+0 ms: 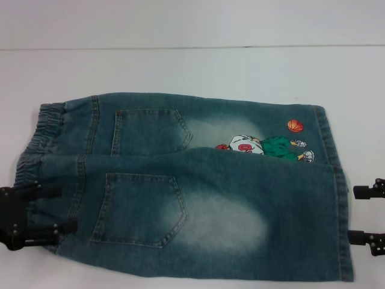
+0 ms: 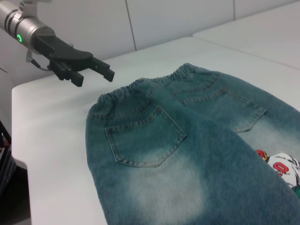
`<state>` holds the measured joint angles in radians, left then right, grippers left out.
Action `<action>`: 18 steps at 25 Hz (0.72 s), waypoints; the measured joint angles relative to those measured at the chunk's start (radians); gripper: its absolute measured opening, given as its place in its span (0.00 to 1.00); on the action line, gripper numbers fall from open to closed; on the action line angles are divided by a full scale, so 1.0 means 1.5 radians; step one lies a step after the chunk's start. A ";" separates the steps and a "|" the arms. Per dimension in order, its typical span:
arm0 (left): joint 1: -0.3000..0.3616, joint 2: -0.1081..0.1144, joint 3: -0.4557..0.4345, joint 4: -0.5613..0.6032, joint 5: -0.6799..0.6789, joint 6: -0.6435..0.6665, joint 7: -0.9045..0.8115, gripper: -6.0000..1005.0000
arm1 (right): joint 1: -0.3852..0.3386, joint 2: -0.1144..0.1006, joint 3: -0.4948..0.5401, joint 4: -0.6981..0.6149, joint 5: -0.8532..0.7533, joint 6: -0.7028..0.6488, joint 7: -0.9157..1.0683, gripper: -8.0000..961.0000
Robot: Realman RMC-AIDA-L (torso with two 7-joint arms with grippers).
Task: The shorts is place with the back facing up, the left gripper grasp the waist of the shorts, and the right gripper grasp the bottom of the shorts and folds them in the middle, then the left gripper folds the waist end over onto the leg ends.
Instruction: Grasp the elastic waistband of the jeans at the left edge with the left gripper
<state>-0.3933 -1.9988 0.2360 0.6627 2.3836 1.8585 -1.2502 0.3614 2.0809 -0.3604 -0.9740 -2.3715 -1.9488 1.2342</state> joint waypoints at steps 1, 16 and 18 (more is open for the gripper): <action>0.000 0.000 0.000 0.000 0.000 -0.001 0.000 0.93 | 0.001 0.001 0.000 0.000 0.001 0.001 0.000 0.98; -0.001 0.000 0.001 0.014 0.001 -0.014 -0.025 0.90 | 0.009 0.002 -0.002 -0.007 0.002 0.004 0.007 0.98; 0.000 -0.002 0.002 0.043 0.007 -0.014 -0.052 0.90 | 0.008 0.002 -0.001 -0.008 0.001 0.004 0.011 0.98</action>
<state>-0.3930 -2.0014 0.2383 0.7279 2.3938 1.8373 -1.3285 0.3741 2.0834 -0.3616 -0.9857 -2.3694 -1.9434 1.2502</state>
